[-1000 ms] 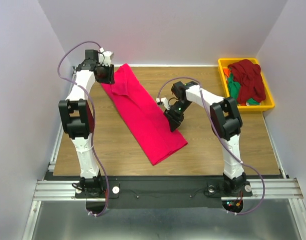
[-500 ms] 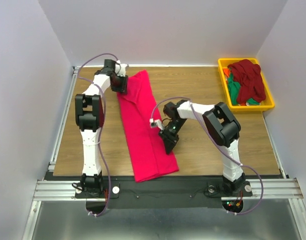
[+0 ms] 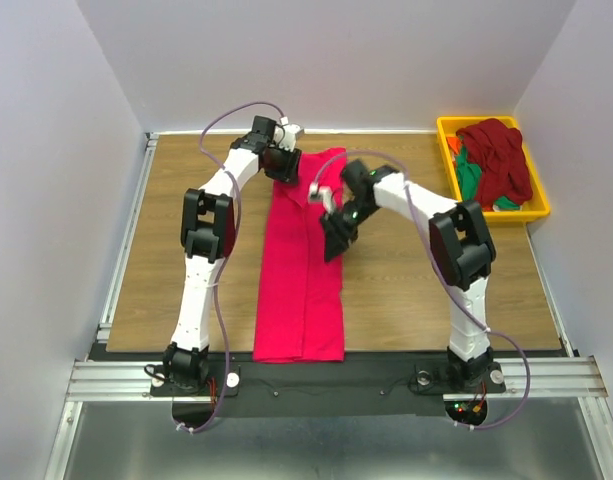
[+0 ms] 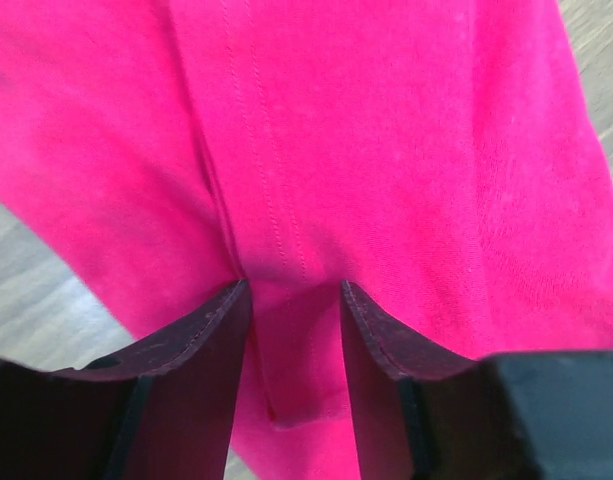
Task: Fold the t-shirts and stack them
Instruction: Fold the tshirt
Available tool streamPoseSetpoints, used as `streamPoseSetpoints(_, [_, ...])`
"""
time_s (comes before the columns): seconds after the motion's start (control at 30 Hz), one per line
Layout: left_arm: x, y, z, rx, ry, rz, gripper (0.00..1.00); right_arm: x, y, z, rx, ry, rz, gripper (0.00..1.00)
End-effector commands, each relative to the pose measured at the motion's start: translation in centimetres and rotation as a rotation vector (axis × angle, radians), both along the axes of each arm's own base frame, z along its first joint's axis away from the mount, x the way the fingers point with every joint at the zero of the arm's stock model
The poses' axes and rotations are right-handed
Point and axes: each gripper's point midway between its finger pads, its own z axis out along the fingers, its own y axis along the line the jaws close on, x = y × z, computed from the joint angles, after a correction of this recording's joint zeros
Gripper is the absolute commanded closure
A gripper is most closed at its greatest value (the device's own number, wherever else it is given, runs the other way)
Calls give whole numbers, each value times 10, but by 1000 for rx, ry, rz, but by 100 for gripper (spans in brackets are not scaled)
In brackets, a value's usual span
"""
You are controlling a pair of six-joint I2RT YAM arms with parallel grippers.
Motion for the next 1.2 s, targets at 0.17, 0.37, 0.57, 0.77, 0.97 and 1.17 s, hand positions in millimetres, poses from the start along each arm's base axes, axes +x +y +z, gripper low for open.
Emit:
streamPoseSetpoints(0.17, [-15, 26, 117, -110, -166, 8, 47, 170, 8, 36, 11, -342, -334, 53])
streamPoseSetpoints(0.37, [-83, 36, 77, -87, -31, -44, 53, 204, 10, 15, -25, -394, -389, 62])
streamPoseSetpoints(0.57, [-126, 48, 23, -39, 88, -52, 56, 201, 2, -20, -94, -369, -422, 64])
streamPoseSetpoints(0.77, [-123, 55, -8, 8, 150, -30, 58, 219, -12, -48, -169, -405, -493, 65])
streamPoseSetpoints(0.97, [-96, 63, -31, 5, 191, 27, 61, 252, -33, -66, -224, -452, -568, 65])
streamPoseSetpoints(1.17, [-70, 63, -23, -8, 156, 29, 61, 285, -51, -75, -232, -510, -593, 65])
